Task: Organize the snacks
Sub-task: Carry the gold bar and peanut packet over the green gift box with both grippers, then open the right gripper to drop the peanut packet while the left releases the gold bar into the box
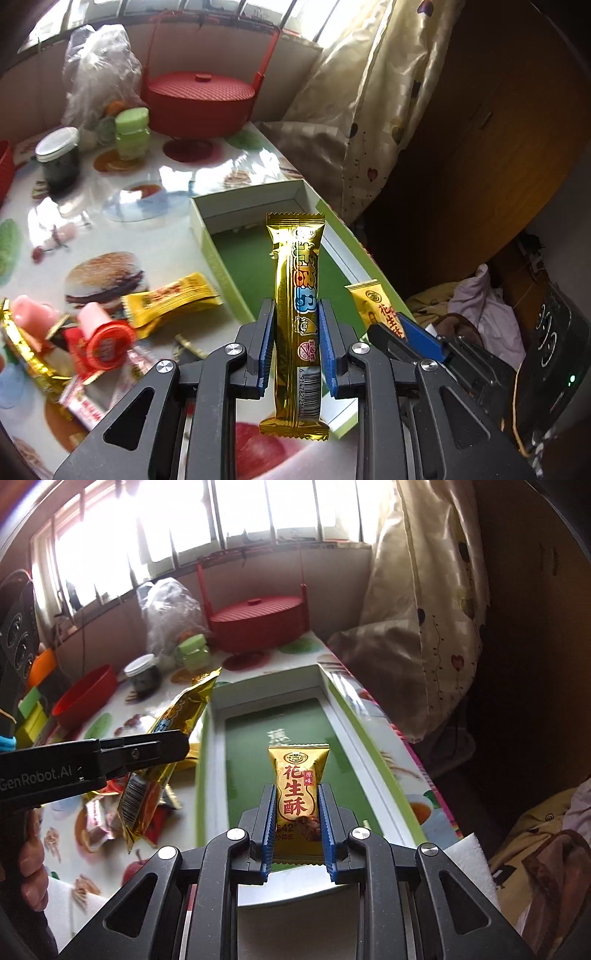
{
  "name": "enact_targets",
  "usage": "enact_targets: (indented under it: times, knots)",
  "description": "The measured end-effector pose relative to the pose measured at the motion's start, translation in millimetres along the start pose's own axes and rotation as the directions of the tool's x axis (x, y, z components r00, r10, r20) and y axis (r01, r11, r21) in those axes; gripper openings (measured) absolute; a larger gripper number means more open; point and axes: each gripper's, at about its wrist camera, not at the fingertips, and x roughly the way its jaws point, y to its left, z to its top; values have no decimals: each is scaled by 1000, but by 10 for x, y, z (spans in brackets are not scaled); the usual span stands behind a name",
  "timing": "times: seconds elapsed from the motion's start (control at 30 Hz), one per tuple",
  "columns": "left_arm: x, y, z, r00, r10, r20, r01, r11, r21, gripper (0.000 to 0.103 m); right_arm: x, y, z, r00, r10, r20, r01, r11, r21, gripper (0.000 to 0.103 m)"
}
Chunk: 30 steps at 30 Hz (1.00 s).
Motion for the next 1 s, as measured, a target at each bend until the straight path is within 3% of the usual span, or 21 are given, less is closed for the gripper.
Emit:
enact_targets:
  times: [0.4, 1.0]
  knots:
    - [421, -160, 13, 998, 10, -54, -11, 1000, -1, 24, 235, -242, 10, 999, -22, -32, 23, 1000, 21, 21]
    - [741, -199, -49, 993, 23, -112, -23, 1000, -3, 24, 399, -242, -47, 997, -35, -66, 34, 999, -6, 21]
